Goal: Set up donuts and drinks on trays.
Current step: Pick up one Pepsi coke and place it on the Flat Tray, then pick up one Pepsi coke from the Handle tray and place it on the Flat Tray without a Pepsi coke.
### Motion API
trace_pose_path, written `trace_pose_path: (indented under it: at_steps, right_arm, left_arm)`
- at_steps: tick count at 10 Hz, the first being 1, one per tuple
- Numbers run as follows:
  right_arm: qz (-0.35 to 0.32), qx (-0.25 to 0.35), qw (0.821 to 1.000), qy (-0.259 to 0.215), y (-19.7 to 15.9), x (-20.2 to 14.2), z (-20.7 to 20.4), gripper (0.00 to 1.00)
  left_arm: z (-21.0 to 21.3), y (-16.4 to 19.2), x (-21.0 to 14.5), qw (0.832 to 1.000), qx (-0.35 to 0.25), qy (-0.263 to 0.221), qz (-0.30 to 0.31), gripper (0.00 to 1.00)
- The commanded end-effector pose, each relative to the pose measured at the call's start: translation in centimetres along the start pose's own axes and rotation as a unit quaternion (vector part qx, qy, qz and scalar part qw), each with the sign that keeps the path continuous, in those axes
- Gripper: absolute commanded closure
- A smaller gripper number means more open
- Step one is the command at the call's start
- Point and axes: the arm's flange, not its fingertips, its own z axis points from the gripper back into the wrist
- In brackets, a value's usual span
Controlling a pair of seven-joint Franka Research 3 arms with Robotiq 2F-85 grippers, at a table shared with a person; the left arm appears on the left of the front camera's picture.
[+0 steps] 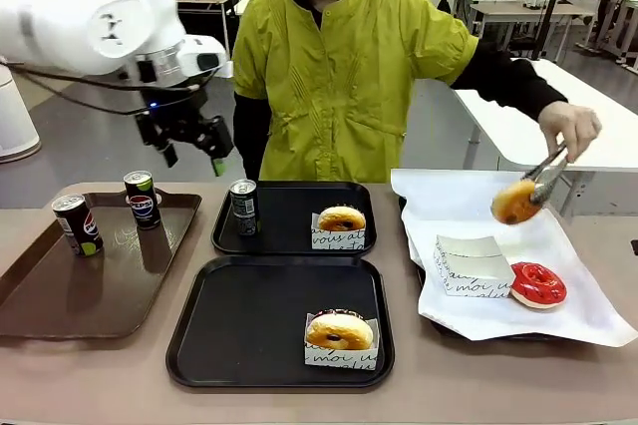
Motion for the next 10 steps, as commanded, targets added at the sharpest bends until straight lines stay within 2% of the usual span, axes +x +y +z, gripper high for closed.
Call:
trace_pose_path:
  at_steps: [1,2,3,8,9,10]
  right_arm:
    - [0.005,0.006,1.000,-0.006,0.0,0.1,-0.1,0.00]
    - [0.005,0.006,1.000,-0.006,0.0,0.1,-0.1,0.00]
    - [0.005,0.006,1.000,-0.006,0.0,0.1,-0.1,0.00]
    - [0.005,0.006,1.000,-0.006,0.0,0.1,-0.1,0.00]
    - [0.005,0.006,1.000,-0.006,0.0,0.1,-0.1,0.00]
    - [0.005,0.006,1.000,-0.006,0.0,0.1,-0.1,0.00]
  left_arm:
    - [0.2,1.6,-2.8,1.000,0.002,0.005,0.010,0.00]
    - [0.4,2.0,-2.3,1.000,0.001,0.004,0.025,0.00]
    - [0.0,1.1,-1.4,1.000,0.002,0.004,0.007,0.00]
    - [-0.1,1.1,-1.7,1.000,0.005,0.005,0.007,0.00]
    - [0.5,3.5,-0.5,0.998,-0.006,0.050,0.037,0.00]
    - [1.5,5.7,-2.0,0.994,-0.024,0.080,0.070,0.00]
